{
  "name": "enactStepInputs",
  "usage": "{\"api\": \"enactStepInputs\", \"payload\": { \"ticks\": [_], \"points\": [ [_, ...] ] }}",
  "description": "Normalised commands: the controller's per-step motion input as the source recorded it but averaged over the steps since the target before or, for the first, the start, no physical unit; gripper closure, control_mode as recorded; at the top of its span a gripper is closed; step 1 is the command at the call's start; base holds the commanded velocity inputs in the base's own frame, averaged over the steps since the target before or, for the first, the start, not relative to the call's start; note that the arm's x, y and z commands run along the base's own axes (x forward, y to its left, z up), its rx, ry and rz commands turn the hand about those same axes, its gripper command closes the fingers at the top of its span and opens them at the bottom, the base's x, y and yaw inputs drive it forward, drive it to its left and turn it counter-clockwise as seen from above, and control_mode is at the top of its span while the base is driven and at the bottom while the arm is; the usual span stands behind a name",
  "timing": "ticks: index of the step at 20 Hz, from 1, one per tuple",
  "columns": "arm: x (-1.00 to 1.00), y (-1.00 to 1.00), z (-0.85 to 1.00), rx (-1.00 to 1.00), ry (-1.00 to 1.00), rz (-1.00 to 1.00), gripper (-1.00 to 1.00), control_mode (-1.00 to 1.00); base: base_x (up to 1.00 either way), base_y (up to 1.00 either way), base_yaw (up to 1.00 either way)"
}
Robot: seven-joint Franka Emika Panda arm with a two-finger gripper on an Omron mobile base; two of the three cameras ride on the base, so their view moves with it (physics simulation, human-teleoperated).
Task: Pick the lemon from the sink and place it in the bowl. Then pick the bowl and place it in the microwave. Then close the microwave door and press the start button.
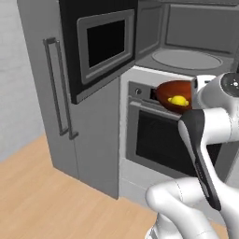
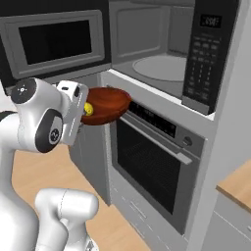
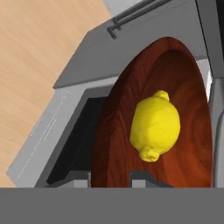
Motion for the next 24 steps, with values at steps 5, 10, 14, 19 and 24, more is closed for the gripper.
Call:
{"api": "enactStepInputs", "payload": {
  "ticks": [5, 10, 14, 19, 24],
  "points": [
    [0.00, 0.00, 0.00, 0.00, 0.00, 0.00, 1.00, 1.00, 0.63, 0.08, -0.27],
    [0.00, 0.00, 0.00, 0.00, 0.00, 0.00, 1.00, 1.00, 0.64, 0.00, -0.26],
    [0.00, 0.00, 0.00, 0.00, 0.00, 0.00, 1.00, 1.00, 0.71, 0.08, -0.26],
    [0.00, 0.00, 0.00, 0.00, 0.00, 0.00, 1.00, 1.00, 0.40, 0.07, -0.16],
    [0.00, 0.00, 0.00, 0.00, 0.00, 0.00, 1.00, 1.00, 0.00, 0.00, 0.06]
  ]
}}
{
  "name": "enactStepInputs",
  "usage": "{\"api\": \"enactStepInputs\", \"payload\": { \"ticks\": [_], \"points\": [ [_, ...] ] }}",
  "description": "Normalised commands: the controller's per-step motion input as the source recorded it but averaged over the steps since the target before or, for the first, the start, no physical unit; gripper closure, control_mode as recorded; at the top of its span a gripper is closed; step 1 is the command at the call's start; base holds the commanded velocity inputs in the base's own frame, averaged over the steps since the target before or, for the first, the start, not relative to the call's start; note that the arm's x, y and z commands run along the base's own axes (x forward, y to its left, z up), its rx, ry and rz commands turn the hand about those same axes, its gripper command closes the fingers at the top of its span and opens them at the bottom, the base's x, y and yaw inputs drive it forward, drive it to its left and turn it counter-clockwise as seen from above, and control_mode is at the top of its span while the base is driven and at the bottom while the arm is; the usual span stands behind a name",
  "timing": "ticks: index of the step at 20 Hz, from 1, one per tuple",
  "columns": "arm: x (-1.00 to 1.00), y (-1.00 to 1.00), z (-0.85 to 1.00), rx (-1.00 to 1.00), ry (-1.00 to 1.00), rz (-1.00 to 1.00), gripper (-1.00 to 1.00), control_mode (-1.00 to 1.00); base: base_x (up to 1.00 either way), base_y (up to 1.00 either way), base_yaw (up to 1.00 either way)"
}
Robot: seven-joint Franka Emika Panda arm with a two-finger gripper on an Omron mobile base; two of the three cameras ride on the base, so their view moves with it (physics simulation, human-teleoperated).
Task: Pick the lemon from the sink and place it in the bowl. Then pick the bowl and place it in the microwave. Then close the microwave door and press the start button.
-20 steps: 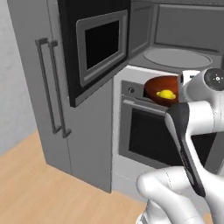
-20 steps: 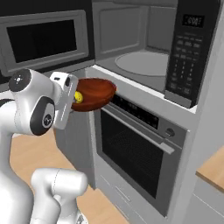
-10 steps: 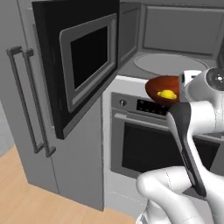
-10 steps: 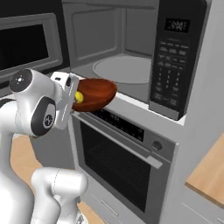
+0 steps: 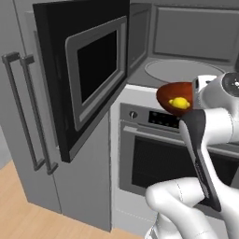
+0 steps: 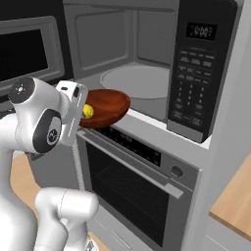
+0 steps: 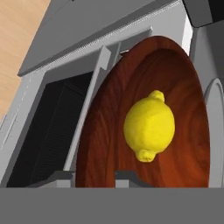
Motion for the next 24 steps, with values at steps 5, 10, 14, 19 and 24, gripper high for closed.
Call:
{"api": "enactStepInputs", "payload": {
  "ticks": [5, 10, 14, 19, 24],
  "points": [
    [0.00, 0.00, 0.00, 0.00, 0.00, 0.00, 1.00, 1.00, -0.04, 0.00, 0.15],
    [-0.03, 0.00, 0.00, 0.00, -0.11, 0.04, 1.00, -1.00, -0.04, 0.00, 0.07],
    [-0.30, 0.00, 0.07, 0.00, -0.30, 0.04, 1.00, -1.00, 0.00, 0.00, 0.00],
    [-0.29, 0.01, 0.39, -0.02, -0.36, 0.00, 1.00, -1.00, 0.00, 0.00, 0.00],
    [0.14, 0.00, 0.63, 0.00, -0.08, 0.00, 1.00, -1.00, 0.00, 0.00, 0.00]
  ]
}}
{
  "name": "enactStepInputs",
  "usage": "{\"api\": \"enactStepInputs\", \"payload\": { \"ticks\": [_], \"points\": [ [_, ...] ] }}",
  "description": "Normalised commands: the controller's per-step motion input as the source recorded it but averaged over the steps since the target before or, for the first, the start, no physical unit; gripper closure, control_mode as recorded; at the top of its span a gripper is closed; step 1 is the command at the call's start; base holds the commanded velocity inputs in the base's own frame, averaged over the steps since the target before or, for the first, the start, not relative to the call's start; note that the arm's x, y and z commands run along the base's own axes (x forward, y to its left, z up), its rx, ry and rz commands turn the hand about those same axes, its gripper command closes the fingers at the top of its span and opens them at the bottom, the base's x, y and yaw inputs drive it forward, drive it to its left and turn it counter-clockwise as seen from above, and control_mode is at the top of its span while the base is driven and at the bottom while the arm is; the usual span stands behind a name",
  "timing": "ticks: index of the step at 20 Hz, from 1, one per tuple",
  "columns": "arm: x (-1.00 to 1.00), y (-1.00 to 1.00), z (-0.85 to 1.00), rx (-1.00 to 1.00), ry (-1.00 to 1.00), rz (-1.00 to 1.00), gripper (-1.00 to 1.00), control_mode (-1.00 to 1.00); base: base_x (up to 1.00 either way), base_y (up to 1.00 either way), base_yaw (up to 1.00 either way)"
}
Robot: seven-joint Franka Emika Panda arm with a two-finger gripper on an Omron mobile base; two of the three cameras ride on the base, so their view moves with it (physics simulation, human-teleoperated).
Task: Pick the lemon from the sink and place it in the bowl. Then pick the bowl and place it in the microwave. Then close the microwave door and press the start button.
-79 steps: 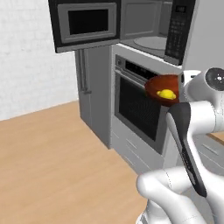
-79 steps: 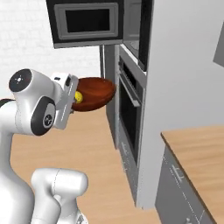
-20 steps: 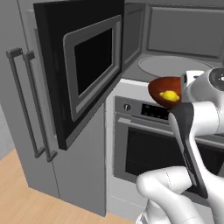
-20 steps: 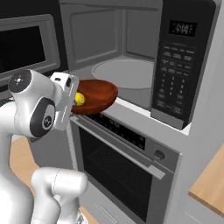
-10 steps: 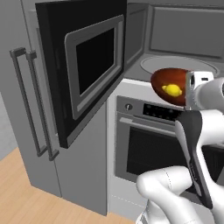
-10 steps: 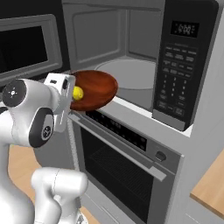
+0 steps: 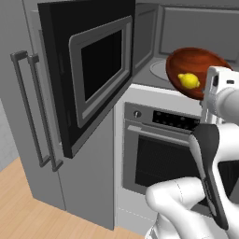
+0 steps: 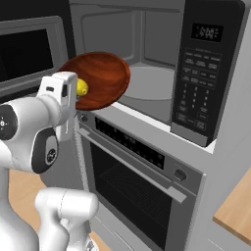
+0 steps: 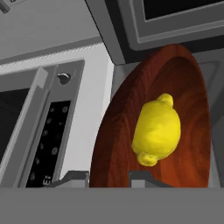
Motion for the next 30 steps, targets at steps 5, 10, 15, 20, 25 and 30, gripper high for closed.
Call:
{"api": "enactStepInputs", "payload": {
  "ticks": [5, 10, 15, 20, 25, 30],
  "points": [
    [0.46, -0.05, 0.38, 0.00, 0.16, -0.01, 1.00, -1.00, 0.00, 0.00, 0.00],
    [0.66, -0.23, 0.11, 0.00, 0.10, 0.00, 1.00, -1.00, 0.00, 0.00, 0.00],
    [0.75, -0.37, -0.01, 0.00, 0.00, -0.03, 1.00, -1.00, 0.00, 0.00, 0.00],
    [0.64, -0.46, -0.01, 0.01, 0.01, -0.01, 1.00, -1.00, 0.00, 0.00, 0.00],
    [0.69, -0.32, -0.12, 0.00, 0.05, 0.00, 1.00, -1.00, 0.00, 0.00, 0.00],
    [0.75, -0.13, -0.37, 0.00, 0.03, 0.00, 1.00, -1.00, 0.00, 0.00, 0.00]
  ]
}}
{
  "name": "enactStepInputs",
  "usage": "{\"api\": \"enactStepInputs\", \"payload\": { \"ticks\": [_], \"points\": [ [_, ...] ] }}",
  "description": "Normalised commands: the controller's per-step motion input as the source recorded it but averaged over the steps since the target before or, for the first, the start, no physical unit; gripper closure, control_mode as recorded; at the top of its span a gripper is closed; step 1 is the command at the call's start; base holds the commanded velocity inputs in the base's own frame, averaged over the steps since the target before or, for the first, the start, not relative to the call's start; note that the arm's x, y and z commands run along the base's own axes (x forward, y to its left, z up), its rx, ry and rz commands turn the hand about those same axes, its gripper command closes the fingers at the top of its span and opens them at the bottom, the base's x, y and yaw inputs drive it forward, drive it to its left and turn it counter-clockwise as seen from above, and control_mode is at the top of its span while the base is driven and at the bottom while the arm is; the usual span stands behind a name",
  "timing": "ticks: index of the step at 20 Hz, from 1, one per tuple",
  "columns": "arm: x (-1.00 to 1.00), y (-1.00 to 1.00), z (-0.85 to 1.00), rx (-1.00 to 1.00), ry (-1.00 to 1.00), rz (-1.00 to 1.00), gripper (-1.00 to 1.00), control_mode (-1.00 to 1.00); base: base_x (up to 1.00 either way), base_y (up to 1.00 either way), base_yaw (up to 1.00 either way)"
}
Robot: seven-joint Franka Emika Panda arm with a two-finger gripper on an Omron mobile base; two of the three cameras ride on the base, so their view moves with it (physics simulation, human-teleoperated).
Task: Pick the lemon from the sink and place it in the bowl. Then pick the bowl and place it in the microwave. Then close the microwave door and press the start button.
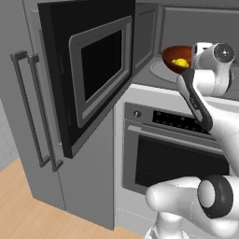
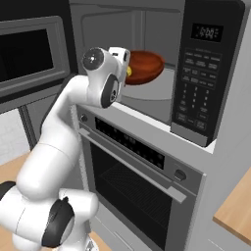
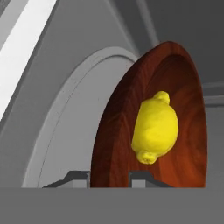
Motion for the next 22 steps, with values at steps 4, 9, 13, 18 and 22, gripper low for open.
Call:
{"api": "enactStepInputs", "payload": {
  "ticks": [4, 9, 13, 18, 22],
  "points": [
    [0.62, -0.21, -0.40, 0.00, 0.00, 0.00, 1.00, -1.00, 0.00, 0.00, 0.00],
    [0.40, -0.28, -0.38, 0.00, 0.00, 0.00, 1.00, -1.00, 0.00, 0.00, 0.00],
    [0.31, -0.25, -0.34, 0.00, 0.02, 0.00, 1.00, -1.00, 0.00, 0.00, 0.00],
    [0.16, -0.07, -0.17, 0.00, -0.08, -0.01, -1.00, -1.00, 0.00, 0.00, 0.00],
    [0.00, 0.00, 0.00, 0.00, -0.37, 0.00, -1.00, -1.00, 0.00, 0.00, 0.00]
  ]
}}
